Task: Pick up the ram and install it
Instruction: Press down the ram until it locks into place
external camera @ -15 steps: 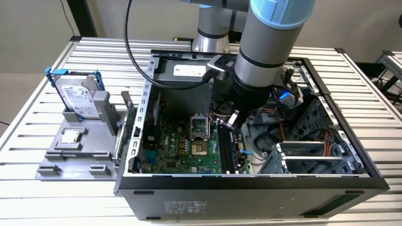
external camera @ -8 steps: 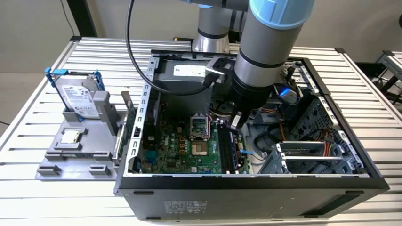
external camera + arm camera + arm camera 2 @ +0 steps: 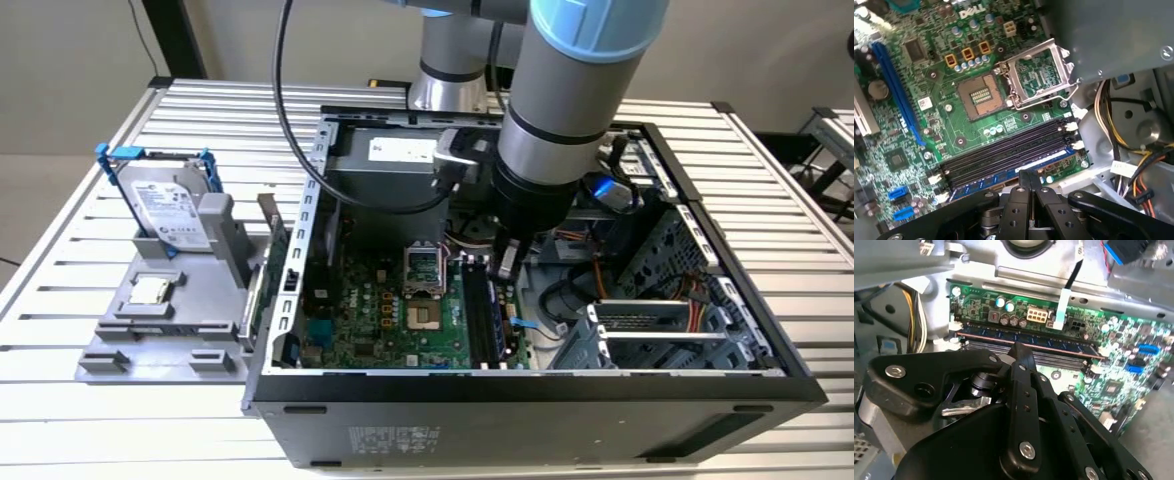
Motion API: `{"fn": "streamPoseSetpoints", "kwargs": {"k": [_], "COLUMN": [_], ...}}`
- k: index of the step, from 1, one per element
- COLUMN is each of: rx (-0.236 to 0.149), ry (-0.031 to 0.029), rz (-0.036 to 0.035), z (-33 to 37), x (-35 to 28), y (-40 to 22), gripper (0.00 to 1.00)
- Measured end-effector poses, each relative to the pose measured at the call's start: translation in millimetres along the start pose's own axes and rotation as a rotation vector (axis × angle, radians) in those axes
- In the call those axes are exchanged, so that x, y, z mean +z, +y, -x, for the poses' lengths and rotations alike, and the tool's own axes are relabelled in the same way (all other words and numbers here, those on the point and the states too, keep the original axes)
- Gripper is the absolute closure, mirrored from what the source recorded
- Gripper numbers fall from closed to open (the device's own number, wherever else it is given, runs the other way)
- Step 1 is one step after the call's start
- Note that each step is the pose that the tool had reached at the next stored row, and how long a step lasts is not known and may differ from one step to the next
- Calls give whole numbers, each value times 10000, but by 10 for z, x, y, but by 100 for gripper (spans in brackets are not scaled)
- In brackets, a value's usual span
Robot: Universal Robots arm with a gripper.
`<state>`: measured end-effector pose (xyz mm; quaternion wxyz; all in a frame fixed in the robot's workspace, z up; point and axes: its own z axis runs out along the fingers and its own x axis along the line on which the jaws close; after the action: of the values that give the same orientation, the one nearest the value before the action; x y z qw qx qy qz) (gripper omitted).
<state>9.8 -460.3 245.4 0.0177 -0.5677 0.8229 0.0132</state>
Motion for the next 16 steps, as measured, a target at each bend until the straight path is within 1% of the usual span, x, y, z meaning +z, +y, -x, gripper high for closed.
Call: {"fn": "streamPoseSetpoints", "kwargs": {"k": [16], "rx": [-2889], "ry": [5], "rz": [125], "z": [0], "x": [9], "y": [-1], "gripper": [100]}}
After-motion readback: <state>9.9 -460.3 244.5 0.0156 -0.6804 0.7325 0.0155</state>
